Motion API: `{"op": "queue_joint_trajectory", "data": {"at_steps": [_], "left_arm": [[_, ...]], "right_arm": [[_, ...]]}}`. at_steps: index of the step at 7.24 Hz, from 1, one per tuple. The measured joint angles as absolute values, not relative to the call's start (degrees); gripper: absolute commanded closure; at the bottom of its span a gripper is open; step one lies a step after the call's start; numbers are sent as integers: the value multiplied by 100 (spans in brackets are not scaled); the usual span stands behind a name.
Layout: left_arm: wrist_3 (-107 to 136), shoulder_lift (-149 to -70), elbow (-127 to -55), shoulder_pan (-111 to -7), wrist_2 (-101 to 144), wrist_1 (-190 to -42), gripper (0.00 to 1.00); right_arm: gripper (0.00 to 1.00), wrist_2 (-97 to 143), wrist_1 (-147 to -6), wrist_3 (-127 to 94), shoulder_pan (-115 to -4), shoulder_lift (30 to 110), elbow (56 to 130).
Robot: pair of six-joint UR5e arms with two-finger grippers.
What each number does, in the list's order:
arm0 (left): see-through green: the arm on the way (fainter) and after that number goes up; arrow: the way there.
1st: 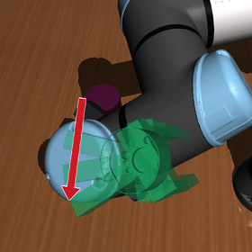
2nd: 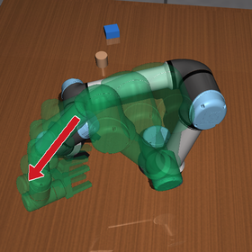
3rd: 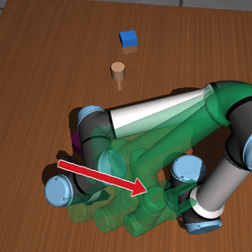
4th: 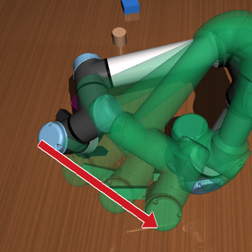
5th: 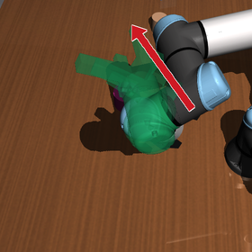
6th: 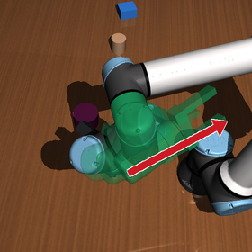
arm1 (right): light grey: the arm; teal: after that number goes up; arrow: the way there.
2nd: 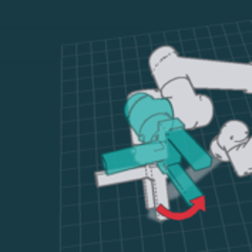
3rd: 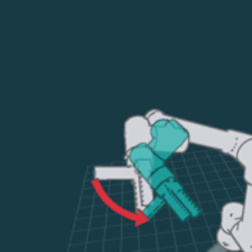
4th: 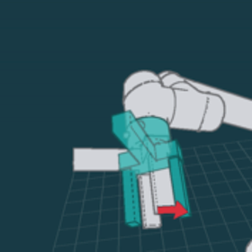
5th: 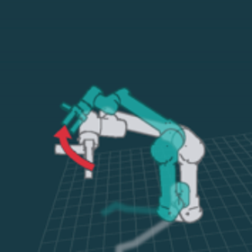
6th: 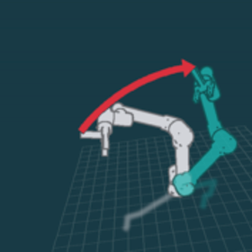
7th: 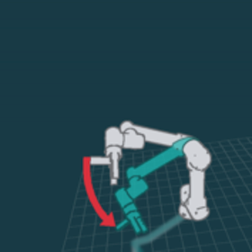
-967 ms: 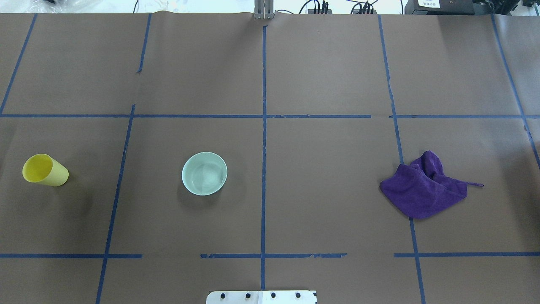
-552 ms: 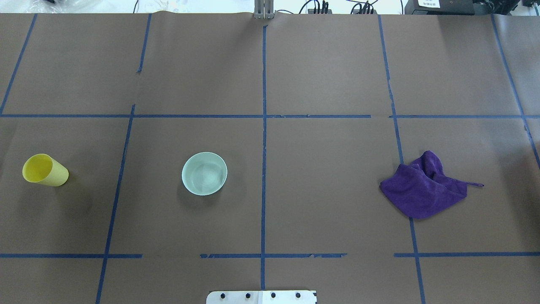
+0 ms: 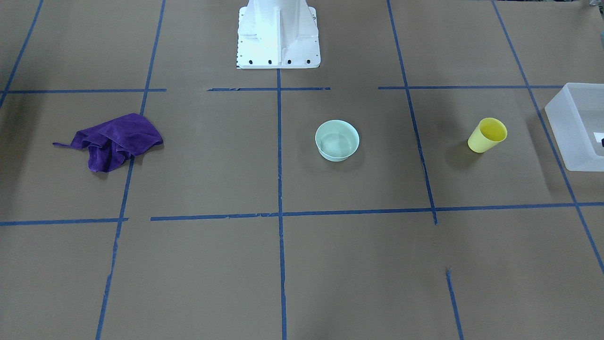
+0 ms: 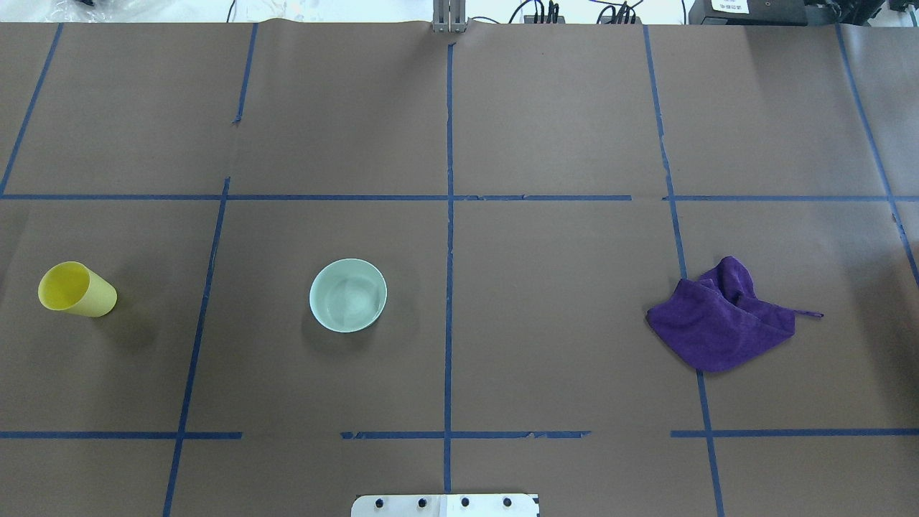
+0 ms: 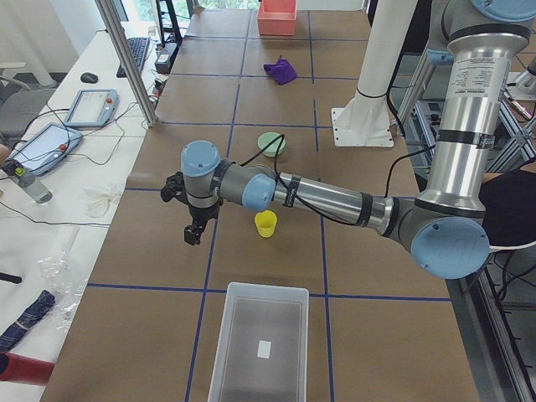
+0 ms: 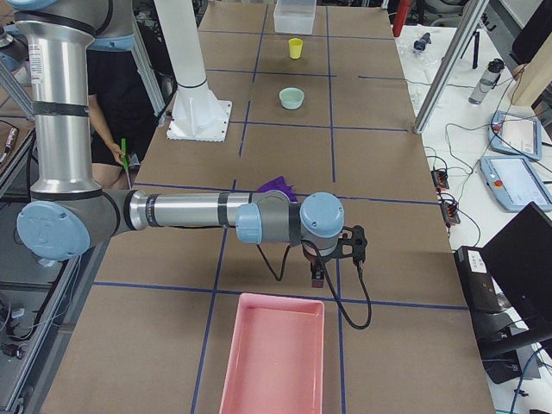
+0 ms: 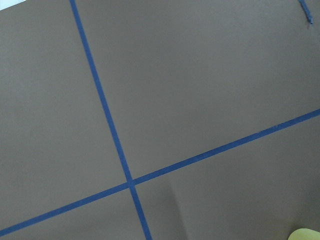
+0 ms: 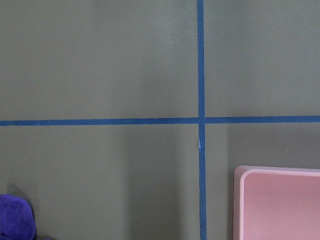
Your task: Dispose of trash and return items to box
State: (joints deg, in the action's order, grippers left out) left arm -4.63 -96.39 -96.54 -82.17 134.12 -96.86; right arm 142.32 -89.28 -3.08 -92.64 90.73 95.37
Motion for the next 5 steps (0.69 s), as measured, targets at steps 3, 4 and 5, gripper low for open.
{"op": "queue_joint_trajectory", "data": {"at_steps": [3, 4, 5], "left_arm": [[1184, -9219, -9882, -7471, 13262, -10308, 0], [2082, -8845, -9987, -7168, 13173, -11045, 0], [2833, -8495, -10055, -6887, 13123, -11737, 0]], "right_arm": [[0, 14174, -8938, -298, -9244, 8926, 9624], [0, 14167, -8939, -298, -9235, 8898, 9598], [0, 14170, -8937, -300, -9229, 8904, 9553]]}}
